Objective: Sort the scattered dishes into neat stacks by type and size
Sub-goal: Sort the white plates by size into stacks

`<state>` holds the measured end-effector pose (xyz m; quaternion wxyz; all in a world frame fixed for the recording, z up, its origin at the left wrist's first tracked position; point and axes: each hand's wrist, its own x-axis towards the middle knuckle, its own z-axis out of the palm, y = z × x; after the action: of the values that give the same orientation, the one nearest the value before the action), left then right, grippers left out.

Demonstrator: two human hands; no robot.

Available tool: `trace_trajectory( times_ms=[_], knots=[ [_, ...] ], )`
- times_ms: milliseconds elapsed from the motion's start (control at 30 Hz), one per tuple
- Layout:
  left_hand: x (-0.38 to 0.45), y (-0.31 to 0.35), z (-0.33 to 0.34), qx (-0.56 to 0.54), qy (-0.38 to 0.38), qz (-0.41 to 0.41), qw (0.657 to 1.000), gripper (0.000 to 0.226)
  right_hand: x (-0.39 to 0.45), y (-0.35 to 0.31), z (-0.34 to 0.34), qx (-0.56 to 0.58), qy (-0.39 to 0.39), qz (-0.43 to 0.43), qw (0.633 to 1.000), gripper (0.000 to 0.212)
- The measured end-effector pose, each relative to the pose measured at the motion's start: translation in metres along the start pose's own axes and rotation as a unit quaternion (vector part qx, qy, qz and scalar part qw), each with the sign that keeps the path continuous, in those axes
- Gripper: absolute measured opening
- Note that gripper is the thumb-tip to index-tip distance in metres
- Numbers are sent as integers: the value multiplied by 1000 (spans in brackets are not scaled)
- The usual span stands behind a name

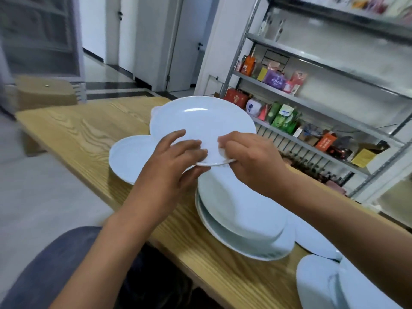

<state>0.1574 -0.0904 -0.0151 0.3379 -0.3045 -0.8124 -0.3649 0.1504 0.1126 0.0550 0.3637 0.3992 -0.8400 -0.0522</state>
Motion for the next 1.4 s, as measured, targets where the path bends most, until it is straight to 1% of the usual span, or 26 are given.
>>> trace_trajectory(
  times_ms=[67,133,200,267,367,467,567,667,833,933,1033,1100,1167,1233,1333,1400],
  knots=[
    [-5,-11,-7,-3,15,-5,1000,35,10,-6,6,11,-29,12,999,10],
    [-9,-22,-14,2,20,-22,1000,30,18,-10,11,20,-83,30,996,11],
    [-13,-32,-18,15,7,-36,999,24,21,-13,15,33,-142,49,988,19],
    [-16,-43,-21,32,-6,-46,998,18,21,-16,19,46,-174,71,981,28],
    [-18,-55,-26,42,-27,-92,995,13,17,-15,23,59,-190,94,976,26],
    [-19,-63,-27,56,-59,-143,986,13,14,-12,28,70,-196,102,973,19],
    [-20,-73,-26,51,-79,-174,980,13,11,-12,33,72,-205,109,970,15],
    [-20,-76,-26,37,-86,-195,976,17,9,-13,36,74,-208,110,969,12],
    [-26,-73,-26,33,-118,-249,961,26,3,-14,35,89,-213,126,965,11],
    [-26,-68,-26,87,-142,-264,950,31,-2,-14,33,94,-219,136,962,12],
    [-24,-62,-24,174,-187,-256,932,44,-9,-13,28,91,-224,155,958,13],
    [-22,-57,-23,201,-196,-246,928,49,-14,-11,22,91,-220,167,957,13],
    [-20,-51,-21,205,-177,-221,937,50,-21,-6,14,90,-211,181,956,12],
    [-17,-42,-18,195,-151,-176,953,49,-31,1,4,88,-202,200,955,10],
    [-9,-20,-6,143,-122,-93,978,45,-51,15,-12,71,-190,247,948,10],
    [-2,-2,5,98,-117,-54,987,48,-65,28,-22,54,-203,291,933,13]
  ],
)
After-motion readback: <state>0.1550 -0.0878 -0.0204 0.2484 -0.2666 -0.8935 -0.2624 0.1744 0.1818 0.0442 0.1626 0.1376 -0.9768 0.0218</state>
